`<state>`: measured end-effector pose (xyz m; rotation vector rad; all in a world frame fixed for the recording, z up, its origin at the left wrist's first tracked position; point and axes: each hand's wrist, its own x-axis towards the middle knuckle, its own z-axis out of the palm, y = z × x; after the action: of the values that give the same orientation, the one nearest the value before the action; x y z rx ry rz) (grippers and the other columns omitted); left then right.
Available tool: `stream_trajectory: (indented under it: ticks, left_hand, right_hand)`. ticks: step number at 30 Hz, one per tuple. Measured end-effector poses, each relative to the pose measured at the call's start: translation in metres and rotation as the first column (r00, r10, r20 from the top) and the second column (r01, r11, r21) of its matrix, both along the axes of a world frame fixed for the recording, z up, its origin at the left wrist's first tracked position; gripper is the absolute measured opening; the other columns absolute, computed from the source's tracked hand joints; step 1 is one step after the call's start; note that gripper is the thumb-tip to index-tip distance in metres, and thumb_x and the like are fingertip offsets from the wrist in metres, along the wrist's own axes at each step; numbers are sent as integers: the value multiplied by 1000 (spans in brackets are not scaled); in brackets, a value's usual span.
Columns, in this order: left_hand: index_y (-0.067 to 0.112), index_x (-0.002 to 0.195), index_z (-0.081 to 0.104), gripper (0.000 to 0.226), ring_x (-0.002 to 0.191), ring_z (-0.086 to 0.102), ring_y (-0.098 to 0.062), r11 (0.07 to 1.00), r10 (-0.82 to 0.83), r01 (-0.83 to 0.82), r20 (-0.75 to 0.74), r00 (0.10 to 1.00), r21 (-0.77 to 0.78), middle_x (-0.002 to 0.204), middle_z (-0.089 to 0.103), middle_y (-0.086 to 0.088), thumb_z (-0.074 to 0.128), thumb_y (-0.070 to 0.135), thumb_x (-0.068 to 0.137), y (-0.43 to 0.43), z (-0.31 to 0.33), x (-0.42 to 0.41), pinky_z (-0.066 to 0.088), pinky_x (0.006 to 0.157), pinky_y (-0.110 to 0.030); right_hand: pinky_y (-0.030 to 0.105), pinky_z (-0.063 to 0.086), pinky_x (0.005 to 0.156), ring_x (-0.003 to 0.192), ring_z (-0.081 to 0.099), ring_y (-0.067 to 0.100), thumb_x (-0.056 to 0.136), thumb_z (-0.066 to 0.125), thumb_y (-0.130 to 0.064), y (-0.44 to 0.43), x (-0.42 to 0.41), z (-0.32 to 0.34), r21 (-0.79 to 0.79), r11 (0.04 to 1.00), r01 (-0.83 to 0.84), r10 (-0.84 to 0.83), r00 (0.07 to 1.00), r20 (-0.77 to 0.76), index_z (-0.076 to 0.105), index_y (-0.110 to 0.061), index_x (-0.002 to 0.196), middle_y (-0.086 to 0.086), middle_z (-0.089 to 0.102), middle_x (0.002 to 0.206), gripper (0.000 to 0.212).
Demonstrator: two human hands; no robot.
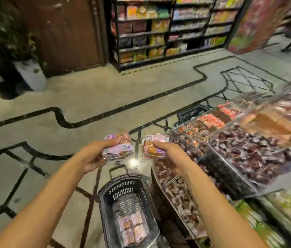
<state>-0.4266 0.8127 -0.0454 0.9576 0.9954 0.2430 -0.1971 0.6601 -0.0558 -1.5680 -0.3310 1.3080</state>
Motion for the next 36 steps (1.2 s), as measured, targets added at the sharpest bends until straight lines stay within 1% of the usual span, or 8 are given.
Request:
stream_trajectory:
  ticks: [4, 7, 13, 17, 20, 23, 27, 36]
  left_hand:
    - [-2, 120, 70, 82, 100, 73, -33, 988, -151, 148, 65, 986, 47, 118, 74, -26, 102, 33, 52, -2, 49, 25, 64, 86, -42]
    - [0, 122, 66, 67, 116, 65, -39, 962, -267, 259, 94, 959, 87, 122, 72, -27, 89, 28, 66, -18, 82, 47, 53, 105, -50]
    - [1, 113, 65, 30, 64, 74, -23, 876, -483, 477, 135, 865, 78, 88, 77, -17, 71, 19, 90, -76, 121, 95, 61, 52, -31]
    - [-1, 126, 62, 44, 72, 76, -26, 801, -597, 585, 101, 796, 124, 98, 78, -19, 74, 22, 90, -128, 140, 121, 64, 65, -35]
    - [-2, 133, 58, 54, 84, 76, -31, 736, -673, 656, 80, 735, 167, 110, 76, -22, 77, 24, 90, -175, 152, 142, 63, 79, -44]
    - [-1, 116, 65, 35, 74, 74, -28, 664, -745, 725, 83, 661, 182, 102, 76, -20, 74, 25, 94, -232, 165, 163, 64, 64, -38]
    - [5, 110, 70, 40, 88, 72, -29, 612, -791, 762, 125, 600, 213, 114, 76, -20, 81, 28, 79, -319, 176, 185, 59, 84, -40]
    - [9, 98, 72, 17, 63, 72, -19, 461, -884, 868, 178, 432, 186, 82, 76, -10, 60, 20, 102, -521, 169, 201, 55, 56, -28]
  right_hand:
    - [28, 59, 62, 77, 73, 19, 99, 69, -27, -35, 4, 51, 69, 979, 191, -191, 982, -11, 74, -3, 117, 13, 78, 103, 30]
    - [25, 57, 54, 70, 74, 17, 101, 67, -22, -67, 2, 83, 129, 943, 308, -310, 951, -5, 74, -4, 109, 12, 78, 96, 21]
    - [40, 64, 83, 91, 77, 25, 99, 69, -23, -154, -4, 122, 202, 854, 479, -491, 871, 9, 69, -3, 120, 13, 79, 109, 29]
    - [29, 60, 55, 76, 76, 20, 99, 69, -25, -223, -9, 136, 216, 759, 615, -629, 777, -1, 72, -5, 115, 13, 79, 101, 26]
    - [31, 62, 59, 77, 75, 20, 98, 71, -28, -282, -12, 145, 238, 680, 693, -717, 697, 17, 73, -7, 113, 13, 79, 100, 25]
    - [28, 59, 54, 74, 74, 19, 98, 70, -28, -344, -15, 155, 270, 608, 747, -779, 627, 20, 73, -8, 110, 12, 79, 95, 24]
    - [24, 58, 51, 66, 73, 16, 99, 68, -29, -435, -22, 163, 292, 526, 799, -841, 540, 36, 74, -10, 101, 9, 78, 85, 20]
    - [25, 57, 48, 62, 74, 15, 100, 66, -24, -626, -50, 163, 305, 372, 877, -927, 370, 68, 71, -5, 112, 9, 78, 82, 23]
